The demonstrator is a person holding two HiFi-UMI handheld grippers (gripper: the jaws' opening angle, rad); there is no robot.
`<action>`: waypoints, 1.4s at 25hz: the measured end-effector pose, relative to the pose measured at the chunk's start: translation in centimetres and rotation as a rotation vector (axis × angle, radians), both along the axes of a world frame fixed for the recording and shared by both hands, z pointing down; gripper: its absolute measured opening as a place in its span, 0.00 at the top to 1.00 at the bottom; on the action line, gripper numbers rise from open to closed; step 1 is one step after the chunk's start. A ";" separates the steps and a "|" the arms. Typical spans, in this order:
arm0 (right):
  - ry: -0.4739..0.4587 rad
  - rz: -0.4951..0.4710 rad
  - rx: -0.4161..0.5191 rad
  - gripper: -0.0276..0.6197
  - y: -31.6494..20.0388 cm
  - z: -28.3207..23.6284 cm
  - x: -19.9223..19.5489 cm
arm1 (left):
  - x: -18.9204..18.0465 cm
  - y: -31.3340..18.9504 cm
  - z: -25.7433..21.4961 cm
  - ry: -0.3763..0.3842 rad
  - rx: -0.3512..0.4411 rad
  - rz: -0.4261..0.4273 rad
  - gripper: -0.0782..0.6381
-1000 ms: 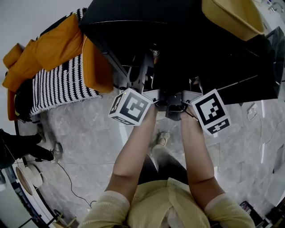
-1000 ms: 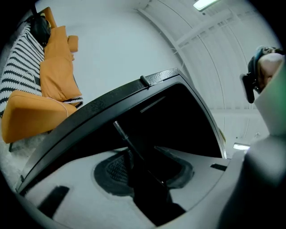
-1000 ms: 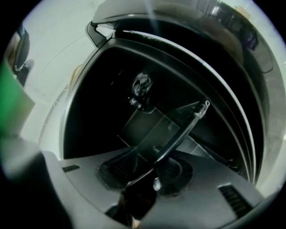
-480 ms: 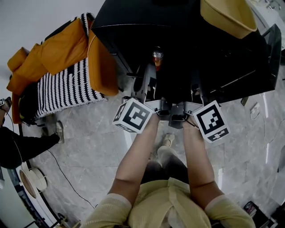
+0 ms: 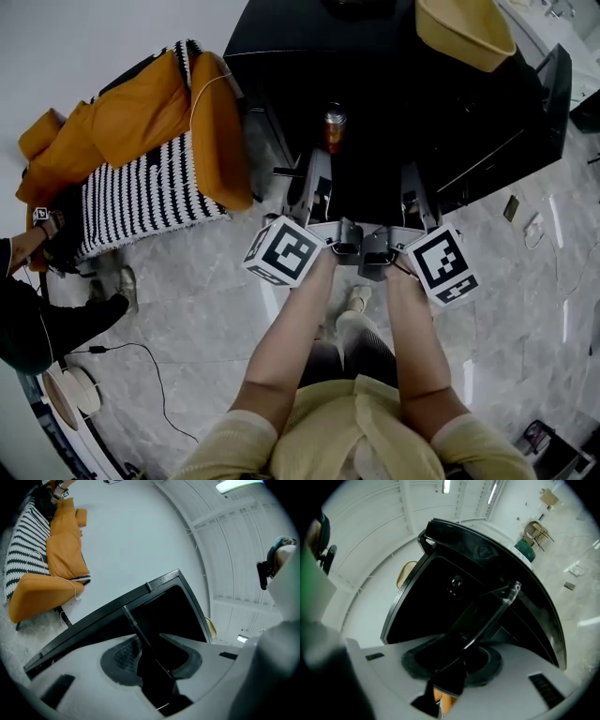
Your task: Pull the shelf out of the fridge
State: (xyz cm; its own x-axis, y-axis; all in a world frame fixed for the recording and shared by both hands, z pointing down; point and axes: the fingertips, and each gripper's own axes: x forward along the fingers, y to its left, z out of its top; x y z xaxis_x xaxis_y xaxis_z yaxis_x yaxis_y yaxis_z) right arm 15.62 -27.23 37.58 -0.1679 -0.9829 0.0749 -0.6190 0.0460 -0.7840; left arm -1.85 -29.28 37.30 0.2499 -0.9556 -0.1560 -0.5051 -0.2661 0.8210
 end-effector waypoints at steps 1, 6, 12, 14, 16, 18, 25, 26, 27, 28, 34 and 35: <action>-0.001 0.002 0.002 0.77 0.3 -0.1 0.0 | 0.0 0.2 -0.1 0.003 0.001 0.004 0.72; -0.001 -0.003 0.011 0.77 1.6 -0.3 -0.4 | -0.4 1.6 -0.3 0.015 0.004 0.008 0.72; 0.024 -0.010 0.050 0.77 3.2 -1.3 -0.6 | -0.6 3.0 -1.0 0.028 0.028 0.021 0.73; 0.024 -0.008 0.056 0.77 3.7 -1.5 -0.7 | -0.6 3.5 -1.3 0.027 0.032 0.026 0.73; 0.022 -0.008 0.056 0.77 4.3 -1.6 -0.8 | -0.7 4.1 -1.4 0.027 0.033 0.030 0.73; 0.020 -0.009 0.055 0.77 4.9 -1.7 -0.9 | -0.8 4.7 -1.6 0.026 0.033 0.033 0.73; 0.034 -0.010 0.071 0.77 7.3 -2.6 -1.3 | -1.1 7.0 -2.6 0.018 0.046 0.042 0.74; 0.036 -0.010 0.073 0.77 7.7 -2.7 -1.4 | -1.2 7.4 -2.7 0.019 0.048 0.044 0.74; 0.038 -0.009 0.074 0.77 8.1 -2.8 -1.5 | -1.3 7.7 -2.8 0.020 0.049 0.045 0.74; 0.038 -0.009 0.075 0.77 8.4 -2.8 -1.6 | -1.3 8.1 -2.9 0.021 0.050 0.046 0.74; 0.037 -0.014 0.068 0.77 10.9 -2.9 -1.8 | -1.5 10.6 -2.8 0.028 0.036 0.047 0.74; 0.040 -0.016 0.068 0.77 11.3 -3.0 -1.8 | -1.5 11.1 -2.9 0.031 0.032 0.048 0.74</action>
State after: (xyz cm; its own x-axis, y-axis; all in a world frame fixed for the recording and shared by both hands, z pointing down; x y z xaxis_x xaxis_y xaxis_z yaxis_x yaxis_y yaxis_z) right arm 13.81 -15.92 34.59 -0.1816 -0.9833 0.0150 -0.6486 0.1083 -0.7534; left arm -3.38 -18.22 34.43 0.2899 -0.9370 -0.1950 -0.4654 -0.3160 0.8268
